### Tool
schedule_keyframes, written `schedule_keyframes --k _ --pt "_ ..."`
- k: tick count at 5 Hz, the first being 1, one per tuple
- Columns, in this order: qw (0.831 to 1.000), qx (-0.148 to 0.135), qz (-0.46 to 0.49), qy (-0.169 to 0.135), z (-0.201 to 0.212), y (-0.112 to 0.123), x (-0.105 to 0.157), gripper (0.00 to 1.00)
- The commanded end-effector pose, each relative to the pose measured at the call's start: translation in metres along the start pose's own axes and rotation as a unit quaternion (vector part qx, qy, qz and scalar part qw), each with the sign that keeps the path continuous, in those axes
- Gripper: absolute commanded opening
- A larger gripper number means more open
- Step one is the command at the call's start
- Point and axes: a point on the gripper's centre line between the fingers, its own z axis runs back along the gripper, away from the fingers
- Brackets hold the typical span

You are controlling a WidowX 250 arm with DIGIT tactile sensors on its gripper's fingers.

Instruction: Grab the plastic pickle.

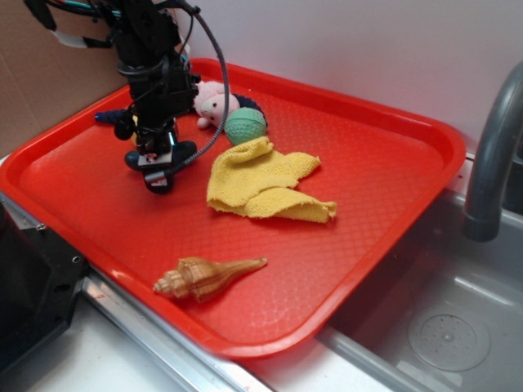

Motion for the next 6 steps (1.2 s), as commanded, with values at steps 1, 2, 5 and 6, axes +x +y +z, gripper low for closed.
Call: schedule_keyframes --k 1,2,5,6 --pt "0.998 0.043 0.034 -0.038 0.078 -0.023 -0.002 0.00" --pt "0.992 0.045 0.120 -0.022 0.128 -0.052 -0.005 0.00" --pt "0.937 -0.052 0.344 -0.013 0.189 -0.065 -0.013 0.00" --pt "0.928 -0.024 0.369 -0.042 0.201 -0.059 -0.016 0.00"
